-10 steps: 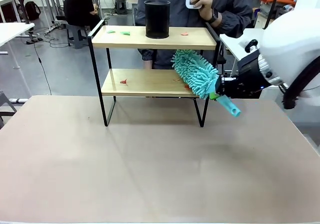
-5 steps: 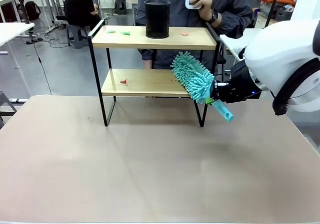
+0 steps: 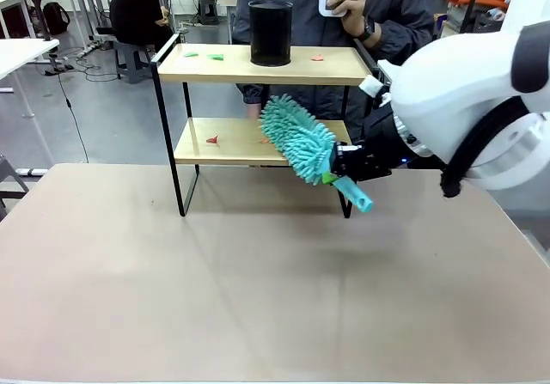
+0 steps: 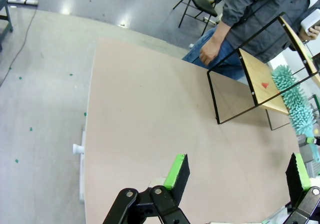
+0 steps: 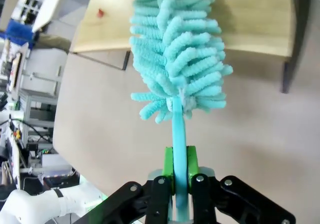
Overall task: Clean the shelf.
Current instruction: Clean the specific tier of the Shelf with the Duster once objects are removed, then clean the remaining tier of the Shelf with the Duster once objects are removed.
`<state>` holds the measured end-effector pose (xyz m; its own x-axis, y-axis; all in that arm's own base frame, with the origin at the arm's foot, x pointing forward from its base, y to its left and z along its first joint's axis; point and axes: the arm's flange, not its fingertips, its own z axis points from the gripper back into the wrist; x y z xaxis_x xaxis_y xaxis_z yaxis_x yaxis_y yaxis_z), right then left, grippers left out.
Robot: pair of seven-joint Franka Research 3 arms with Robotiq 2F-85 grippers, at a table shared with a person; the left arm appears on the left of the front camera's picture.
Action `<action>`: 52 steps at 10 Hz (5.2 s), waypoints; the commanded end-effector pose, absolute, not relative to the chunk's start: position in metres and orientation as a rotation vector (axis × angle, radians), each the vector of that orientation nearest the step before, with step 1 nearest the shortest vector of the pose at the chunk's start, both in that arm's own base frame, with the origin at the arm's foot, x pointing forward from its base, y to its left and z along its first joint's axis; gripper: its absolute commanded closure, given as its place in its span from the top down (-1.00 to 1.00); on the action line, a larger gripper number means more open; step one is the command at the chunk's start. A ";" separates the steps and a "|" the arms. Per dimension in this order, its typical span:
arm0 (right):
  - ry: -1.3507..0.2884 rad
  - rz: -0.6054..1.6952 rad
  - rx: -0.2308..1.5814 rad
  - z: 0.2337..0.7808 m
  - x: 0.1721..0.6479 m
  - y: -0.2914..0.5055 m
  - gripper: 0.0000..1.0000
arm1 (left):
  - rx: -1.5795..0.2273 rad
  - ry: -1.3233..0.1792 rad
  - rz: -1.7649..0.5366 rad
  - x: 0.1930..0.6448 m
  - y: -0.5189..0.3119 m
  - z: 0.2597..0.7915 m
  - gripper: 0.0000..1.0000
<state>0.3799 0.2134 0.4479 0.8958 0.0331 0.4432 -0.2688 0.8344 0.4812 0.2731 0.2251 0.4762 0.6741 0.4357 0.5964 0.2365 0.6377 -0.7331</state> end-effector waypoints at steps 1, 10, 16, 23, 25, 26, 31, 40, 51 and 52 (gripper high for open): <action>-0.386 0.236 0.595 0.444 0.392 0.233 -0.75 | -0.905 -0.880 0.113 0.274 0.224 0.475 1.00; -0.116 0.449 0.833 0.452 0.386 0.226 -0.75 | -0.905 -0.880 0.113 0.274 0.224 0.475 1.00; -0.017 0.435 0.988 0.454 0.382 0.161 -0.75 | -0.905 -0.880 0.113 0.274 0.224 0.475 1.00; 0.236 0.437 1.346 0.513 0.308 -0.015 -0.75 | -0.905 -0.880 0.113 0.274 0.224 0.475 1.00; 0.126 0.488 1.559 0.525 0.264 -0.085 -0.75 | -0.905 -0.880 0.113 0.274 0.224 0.475 1.00; 0.042 0.496 1.618 0.527 0.249 -0.112 -0.75 | -0.905 -0.880 0.113 0.274 0.224 0.475 1.00; -0.383 -0.097 1.693 0.477 0.250 -0.187 -0.75 | -0.905 -0.880 0.113 0.274 0.224 0.475 1.00; -0.285 -0.410 1.423 0.435 0.274 -0.195 -0.75 | -0.905 -0.880 0.113 0.274 0.224 0.475 1.00; -0.285 -0.410 1.423 0.435 0.274 -0.195 -0.75 | -0.905 -0.880 0.113 0.274 0.224 0.475 1.00; -0.285 -0.410 1.423 0.435 0.274 -0.195 -0.75 | -0.905 -0.880 0.113 0.274 0.224 0.475 1.00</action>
<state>0.2739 -0.1926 0.4333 0.8893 -0.4511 -0.0745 0.1312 0.0958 0.9867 0.2735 0.2241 0.4766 0.6757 0.4325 0.5969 0.2369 0.6393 -0.7315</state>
